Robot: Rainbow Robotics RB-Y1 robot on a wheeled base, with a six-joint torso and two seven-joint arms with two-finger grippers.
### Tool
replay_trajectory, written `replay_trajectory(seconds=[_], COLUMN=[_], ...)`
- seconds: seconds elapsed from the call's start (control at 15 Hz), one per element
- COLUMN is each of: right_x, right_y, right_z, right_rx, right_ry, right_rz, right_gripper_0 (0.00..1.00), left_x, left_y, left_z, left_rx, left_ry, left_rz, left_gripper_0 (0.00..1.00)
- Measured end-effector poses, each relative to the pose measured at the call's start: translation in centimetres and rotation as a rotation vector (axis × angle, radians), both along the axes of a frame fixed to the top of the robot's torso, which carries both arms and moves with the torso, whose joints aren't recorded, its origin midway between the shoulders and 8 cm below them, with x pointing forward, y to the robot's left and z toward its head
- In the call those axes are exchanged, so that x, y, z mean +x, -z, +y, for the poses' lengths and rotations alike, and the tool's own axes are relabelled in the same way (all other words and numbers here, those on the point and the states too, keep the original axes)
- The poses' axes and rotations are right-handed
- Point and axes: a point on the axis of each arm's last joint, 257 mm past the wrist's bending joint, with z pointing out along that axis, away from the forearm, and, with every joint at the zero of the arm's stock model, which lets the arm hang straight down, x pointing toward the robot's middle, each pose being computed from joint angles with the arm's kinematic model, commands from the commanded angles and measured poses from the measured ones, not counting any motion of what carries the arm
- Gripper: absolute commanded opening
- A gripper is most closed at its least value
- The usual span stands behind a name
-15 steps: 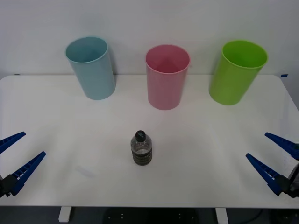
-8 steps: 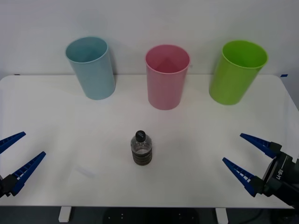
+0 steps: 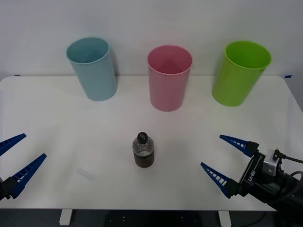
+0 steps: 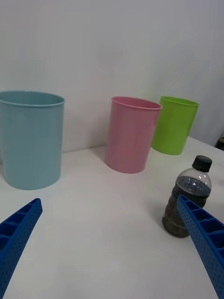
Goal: Grasp the object on the table and drop it into the matching bin: aluminum can to the light blue bin, PET bottle to the pink bin.
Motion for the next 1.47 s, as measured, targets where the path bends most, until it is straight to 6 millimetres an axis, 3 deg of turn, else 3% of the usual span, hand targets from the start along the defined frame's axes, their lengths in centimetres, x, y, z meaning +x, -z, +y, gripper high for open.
replay_trajectory(seconds=[0.47, 0.73, 1.47], right_x=[1.9, 3.0, 4.6], right_y=[2.6, 4.3, 5.7], right_z=[6.4, 8.9, 14.9], right_rx=[-0.028, -0.072, -0.152], right_ry=[-0.058, -0.068, -0.048], right_rz=[0.031, 0.037, 0.024], right_gripper_0=[1.0, 1.0, 1.0], left_x=[0.0, 0.0, 0.0], left_y=[0.0, 0.0, 0.0], left_z=[0.0, 0.0, 0.0], left_rx=[0.0, 0.0, 0.0], left_ry=[0.0, 0.0, 0.0], left_rz=[0.0, 0.0, 0.0], left_gripper_0=[1.0, 1.0, 1.0])
